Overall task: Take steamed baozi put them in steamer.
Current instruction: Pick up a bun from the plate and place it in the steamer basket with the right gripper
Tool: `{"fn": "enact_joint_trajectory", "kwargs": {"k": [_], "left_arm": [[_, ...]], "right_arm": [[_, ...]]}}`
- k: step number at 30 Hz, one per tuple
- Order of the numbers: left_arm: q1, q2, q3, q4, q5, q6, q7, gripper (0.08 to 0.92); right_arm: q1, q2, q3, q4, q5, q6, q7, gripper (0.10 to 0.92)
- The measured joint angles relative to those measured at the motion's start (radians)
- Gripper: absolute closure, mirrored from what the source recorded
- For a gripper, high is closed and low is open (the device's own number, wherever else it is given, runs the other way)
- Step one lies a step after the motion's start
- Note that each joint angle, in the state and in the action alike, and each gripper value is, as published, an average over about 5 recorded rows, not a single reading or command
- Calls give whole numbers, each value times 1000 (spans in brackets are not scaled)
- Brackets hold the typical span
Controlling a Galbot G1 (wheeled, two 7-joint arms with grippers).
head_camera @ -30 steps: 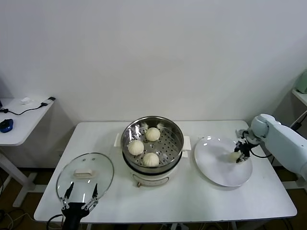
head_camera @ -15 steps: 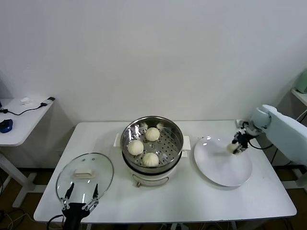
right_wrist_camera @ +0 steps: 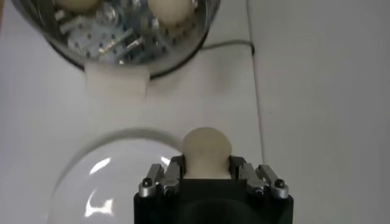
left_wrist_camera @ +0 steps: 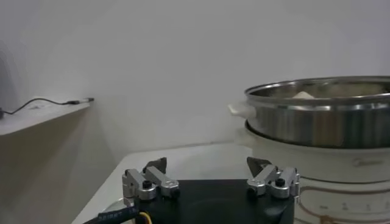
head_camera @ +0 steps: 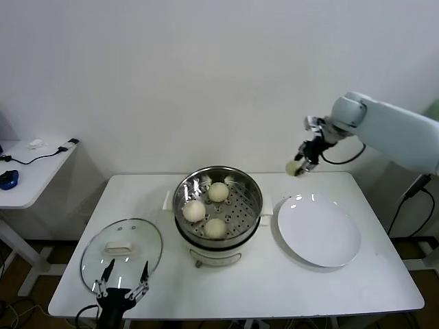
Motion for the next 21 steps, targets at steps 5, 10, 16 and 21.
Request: {"fn": "enact_joint_trajectory", "kwargs": {"k": [5, 10, 16, 21], "left_arm": [[-5, 3, 6, 0, -2, 0, 1, 177], [-4, 9, 4, 2, -12, 0, 1, 177], [1, 21, 2, 8, -19, -5, -2, 177], [5, 28, 4, 13, -22, -10, -2, 177]], "right_arm": [[83, 92, -110, 55, 145, -40, 32, 518], [127, 184, -189, 102, 244, -74, 66, 517], [139, 270, -250, 140, 310, -105, 108, 518], [128, 318, -288, 156, 333, -119, 136, 517]]}}
